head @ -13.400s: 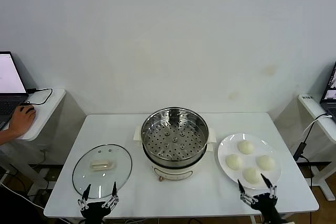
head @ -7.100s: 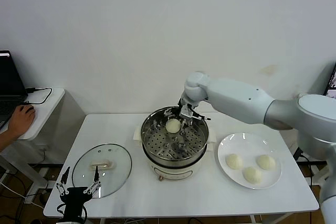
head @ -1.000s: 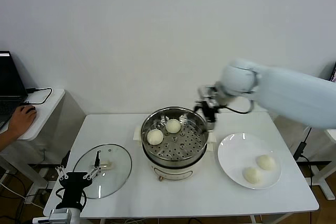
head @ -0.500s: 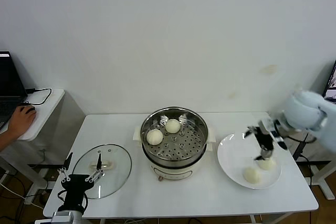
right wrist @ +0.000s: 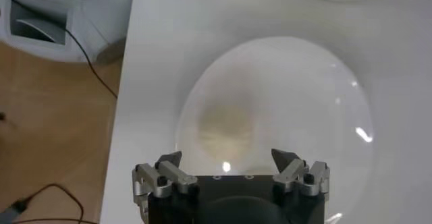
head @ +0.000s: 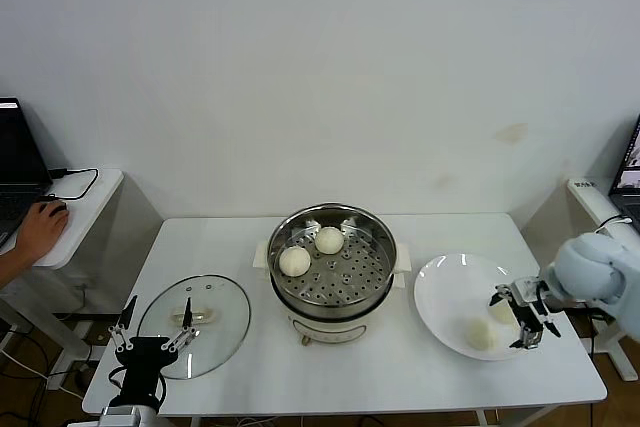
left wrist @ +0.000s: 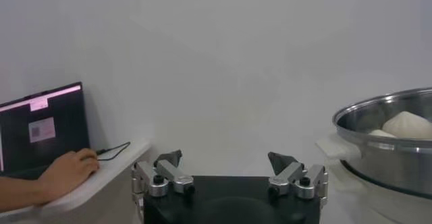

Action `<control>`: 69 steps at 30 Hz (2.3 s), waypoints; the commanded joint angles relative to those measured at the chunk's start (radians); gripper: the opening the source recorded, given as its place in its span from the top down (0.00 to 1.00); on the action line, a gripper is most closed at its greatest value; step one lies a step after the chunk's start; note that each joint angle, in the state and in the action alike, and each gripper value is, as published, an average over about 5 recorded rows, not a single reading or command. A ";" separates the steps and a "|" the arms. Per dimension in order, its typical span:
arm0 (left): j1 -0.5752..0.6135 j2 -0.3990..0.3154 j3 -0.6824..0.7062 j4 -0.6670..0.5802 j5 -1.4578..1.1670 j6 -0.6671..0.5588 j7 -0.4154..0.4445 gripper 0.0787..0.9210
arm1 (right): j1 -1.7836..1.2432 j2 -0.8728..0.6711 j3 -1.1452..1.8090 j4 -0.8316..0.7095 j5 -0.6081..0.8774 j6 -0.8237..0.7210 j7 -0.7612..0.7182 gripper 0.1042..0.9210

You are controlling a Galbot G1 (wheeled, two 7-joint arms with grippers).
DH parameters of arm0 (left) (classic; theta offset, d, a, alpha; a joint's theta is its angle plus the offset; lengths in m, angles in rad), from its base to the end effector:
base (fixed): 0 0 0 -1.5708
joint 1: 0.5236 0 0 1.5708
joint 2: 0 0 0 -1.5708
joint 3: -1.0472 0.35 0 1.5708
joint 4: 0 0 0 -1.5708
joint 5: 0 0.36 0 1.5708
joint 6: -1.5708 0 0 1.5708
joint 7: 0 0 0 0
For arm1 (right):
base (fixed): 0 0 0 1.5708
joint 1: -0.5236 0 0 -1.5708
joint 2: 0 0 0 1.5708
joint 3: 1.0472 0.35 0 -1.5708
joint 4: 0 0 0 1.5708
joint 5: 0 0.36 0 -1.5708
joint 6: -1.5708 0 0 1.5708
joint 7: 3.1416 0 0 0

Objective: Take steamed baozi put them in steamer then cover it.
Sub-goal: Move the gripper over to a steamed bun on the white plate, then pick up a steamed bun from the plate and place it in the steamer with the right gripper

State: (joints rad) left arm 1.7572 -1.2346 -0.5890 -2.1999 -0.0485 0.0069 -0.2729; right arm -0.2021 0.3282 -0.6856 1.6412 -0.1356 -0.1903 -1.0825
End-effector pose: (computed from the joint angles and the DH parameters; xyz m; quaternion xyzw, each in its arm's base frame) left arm 0.1393 0.0635 -0.2835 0.0579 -0.9894 -0.1317 0.0220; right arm 0.4004 -0.1991 -0.1854 0.5172 -0.5070 0.5629 0.3982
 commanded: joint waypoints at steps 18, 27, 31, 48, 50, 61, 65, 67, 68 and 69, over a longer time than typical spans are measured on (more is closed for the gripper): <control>-0.007 -0.004 -0.003 0.020 0.000 0.000 0.000 0.12 | -0.141 0.143 0.098 -0.164 -0.064 0.003 0.049 0.12; -0.008 -0.005 -0.002 0.022 0.000 0.000 0.000 0.12 | -0.137 0.157 0.099 -0.171 -0.058 -0.008 0.045 0.21; -0.008 -0.007 -0.002 0.022 0.000 -0.001 0.000 0.12 | -0.137 0.157 0.098 -0.172 -0.058 -0.011 0.041 0.29; -0.014 0.002 0.001 0.013 -0.003 0.000 0.001 0.12 | 0.242 0.100 -0.031 -0.140 0.090 -0.014 0.003 0.42; -0.016 0.005 0.000 0.011 -0.006 0.001 0.001 0.12 | 0.336 0.107 -0.052 -0.143 0.129 -0.015 -0.004 0.42; -0.017 0.006 0.001 0.004 -0.007 0.001 0.000 0.12 | 0.813 0.317 -0.343 -0.117 0.317 -0.019 0.009 0.41; -0.014 0.000 0.000 0.003 -0.004 0.000 0.000 0.12 | 0.856 0.419 -0.406 -0.057 0.355 -0.005 0.022 0.41; -0.015 -0.005 0.000 0.003 -0.003 -0.001 0.000 0.12 | 0.855 0.468 -0.428 -0.040 0.365 0.013 0.028 0.41; -0.015 -0.008 0.000 0.003 -0.002 -0.001 0.000 0.12 | 0.850 0.490 -0.439 -0.037 0.367 0.026 0.030 0.41; -0.016 -0.010 -0.001 0.003 -0.001 -0.001 0.000 0.12 | 0.842 0.511 -0.449 -0.038 0.367 0.043 0.034 0.41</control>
State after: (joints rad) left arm 1.7428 -1.2376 -0.5893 -2.1970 -0.0521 0.0066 -0.2729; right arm 0.4377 0.6353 -0.9632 1.5453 0.1345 -0.1933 -1.0611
